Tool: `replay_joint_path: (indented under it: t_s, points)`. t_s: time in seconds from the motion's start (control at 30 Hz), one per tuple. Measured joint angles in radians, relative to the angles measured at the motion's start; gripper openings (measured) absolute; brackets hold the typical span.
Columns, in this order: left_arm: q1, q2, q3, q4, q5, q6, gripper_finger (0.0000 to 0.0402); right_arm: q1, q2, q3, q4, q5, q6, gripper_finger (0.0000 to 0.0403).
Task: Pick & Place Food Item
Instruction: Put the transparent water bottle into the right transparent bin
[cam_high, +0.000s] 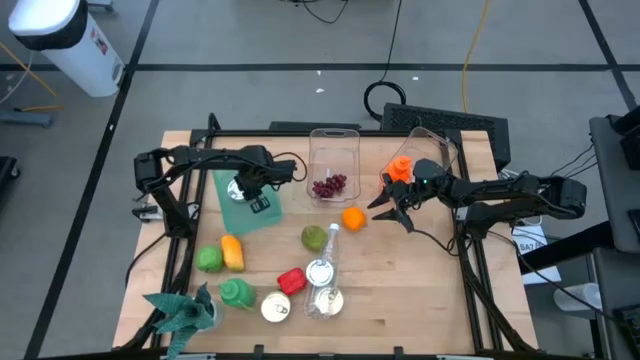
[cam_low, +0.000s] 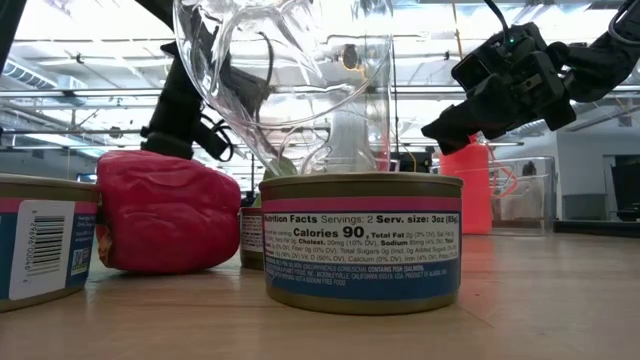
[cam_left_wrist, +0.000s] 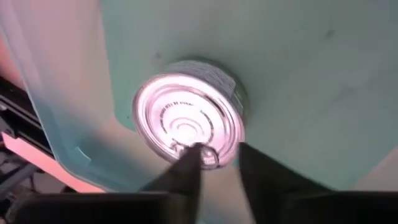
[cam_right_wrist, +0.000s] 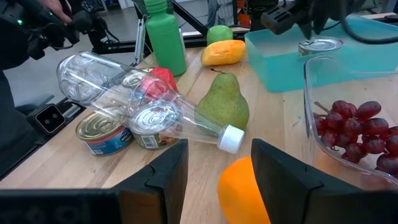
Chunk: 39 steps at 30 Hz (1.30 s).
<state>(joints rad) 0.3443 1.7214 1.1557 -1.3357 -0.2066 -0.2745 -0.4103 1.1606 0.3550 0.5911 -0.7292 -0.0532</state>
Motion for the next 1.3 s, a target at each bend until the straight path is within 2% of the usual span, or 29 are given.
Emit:
replay_joint_path:
  t_s: [0.07, 0.1, 0.37, 0.47, 0.57, 0.67, 0.77, 0.87, 1.03, 1.2, 1.3]
  points:
    - [0.008, 0.000, 0.000, 0.007, 0.000, -0.008, 0.0022, 0.000, 0.000, 0.000, 0.000, 0.000, 0.000, 0.0164]
    - [0.012, 0.000, 0.000, 0.015, 0.002, -0.010, 0.0014, 0.000, 0.000, 0.000, 0.000, 0.000, 0.000, 0.0164]
    - [0.021, 0.002, -0.005, 0.047, 0.059, 0.003, 0.0004, 0.000, 0.000, 0.000, 0.000, 0.000, 0.000, 0.0164]
    - [0.020, -0.002, -0.005, 0.050, 0.001, 0.010, 0.0010, 0.000, 0.000, 0.000, -0.001, 0.000, 0.000, 0.0164]
    - [0.001, -0.069, 0.002, 0.060, -0.071, 0.011, 0.0004, 0.000, 0.000, 0.000, 0.000, 0.000, 0.000, 0.0164]
    - [-0.040, -0.196, 0.007, 0.127, -0.067, 0.012, 0.0005, 0.000, 0.000, 0.000, 0.000, 0.000, 0.000, 0.0164]
    - [-0.117, -0.359, 0.007, 0.255, -0.051, 0.012, 0.0003, 0.000, 0.000, 0.000, -0.001, 0.000, 0.000, 0.0164]
    - [-0.225, -0.498, -0.022, 0.467, -0.048, 0.024, 0.0004, 0.000, 0.000, 0.000, -0.001, 0.000, -0.002, 0.0164]
    - [-0.355, -0.615, -0.134, 0.820, -0.045, 0.101, 0.0003, 0.000, 0.000, 0.000, 0.003, 0.002, -0.003, 0.0164]
    - [-0.329, -0.663, -0.290, 1.055, -0.041, 0.141, 0.0002, 0.000, 0.000, 0.000, 0.010, 0.003, 0.004, 0.0164]
    - [-0.269, -0.695, -0.406, 1.206, 0.035, 0.125, 0.0002, 0.000, 0.000, 0.000, 0.008, 0.003, 0.009, 0.0164]
